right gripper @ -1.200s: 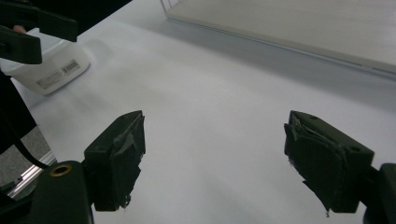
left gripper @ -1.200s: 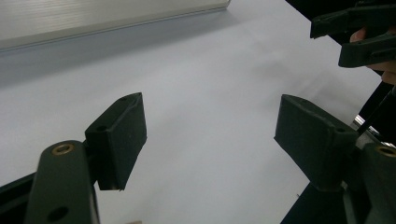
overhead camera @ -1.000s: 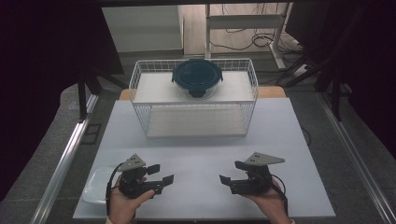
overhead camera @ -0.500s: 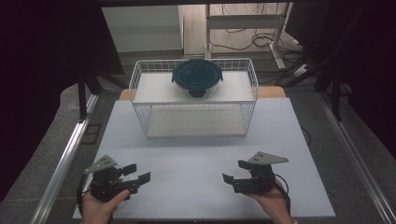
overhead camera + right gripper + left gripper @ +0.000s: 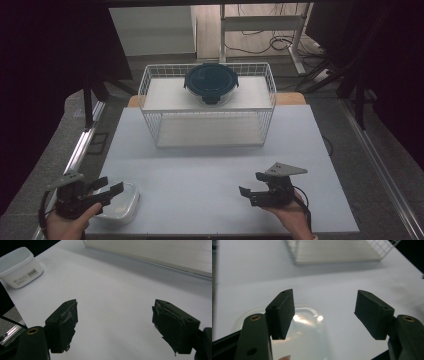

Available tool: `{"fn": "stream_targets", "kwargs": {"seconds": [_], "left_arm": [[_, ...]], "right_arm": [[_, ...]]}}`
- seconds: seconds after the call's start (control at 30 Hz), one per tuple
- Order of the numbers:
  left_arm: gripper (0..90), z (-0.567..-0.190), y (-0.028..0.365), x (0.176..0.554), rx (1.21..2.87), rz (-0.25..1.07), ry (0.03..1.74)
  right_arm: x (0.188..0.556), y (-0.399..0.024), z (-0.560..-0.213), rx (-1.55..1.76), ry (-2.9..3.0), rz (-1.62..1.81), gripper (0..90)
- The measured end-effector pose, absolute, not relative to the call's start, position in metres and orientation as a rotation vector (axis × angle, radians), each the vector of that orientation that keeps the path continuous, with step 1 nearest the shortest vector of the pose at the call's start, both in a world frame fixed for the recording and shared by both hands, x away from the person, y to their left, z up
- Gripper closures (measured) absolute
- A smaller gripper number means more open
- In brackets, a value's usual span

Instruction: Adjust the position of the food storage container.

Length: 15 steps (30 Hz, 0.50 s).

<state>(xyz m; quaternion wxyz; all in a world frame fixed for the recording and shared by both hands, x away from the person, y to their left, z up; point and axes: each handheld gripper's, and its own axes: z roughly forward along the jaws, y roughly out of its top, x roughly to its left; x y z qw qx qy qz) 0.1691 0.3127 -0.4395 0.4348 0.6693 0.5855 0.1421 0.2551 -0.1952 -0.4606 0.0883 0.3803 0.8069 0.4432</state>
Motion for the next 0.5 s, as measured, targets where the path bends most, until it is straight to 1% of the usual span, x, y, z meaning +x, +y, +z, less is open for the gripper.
{"fn": "stream_targets", "kwargs": {"seconds": [0.2,0.37,0.43,0.5], "left_arm": [[34.7,-0.459,0.333,0.166,1.627,0.355,1.543],[36.9,-0.466,0.347,0.162,1.620,0.370,1.585],[40.2,-0.469,0.354,0.160,1.610,0.376,1.606],[46.0,-0.471,0.360,0.158,1.601,0.384,1.627]], "right_arm": [[0.255,-0.192,-0.464,1.128,2.417,1.293,20.1],[0.255,-0.190,-0.467,1.131,2.426,1.277,20.1],[0.255,-0.190,-0.467,1.133,2.426,1.276,20.1],[0.255,-0.190,-0.467,1.127,2.431,1.282,20.1]]}}
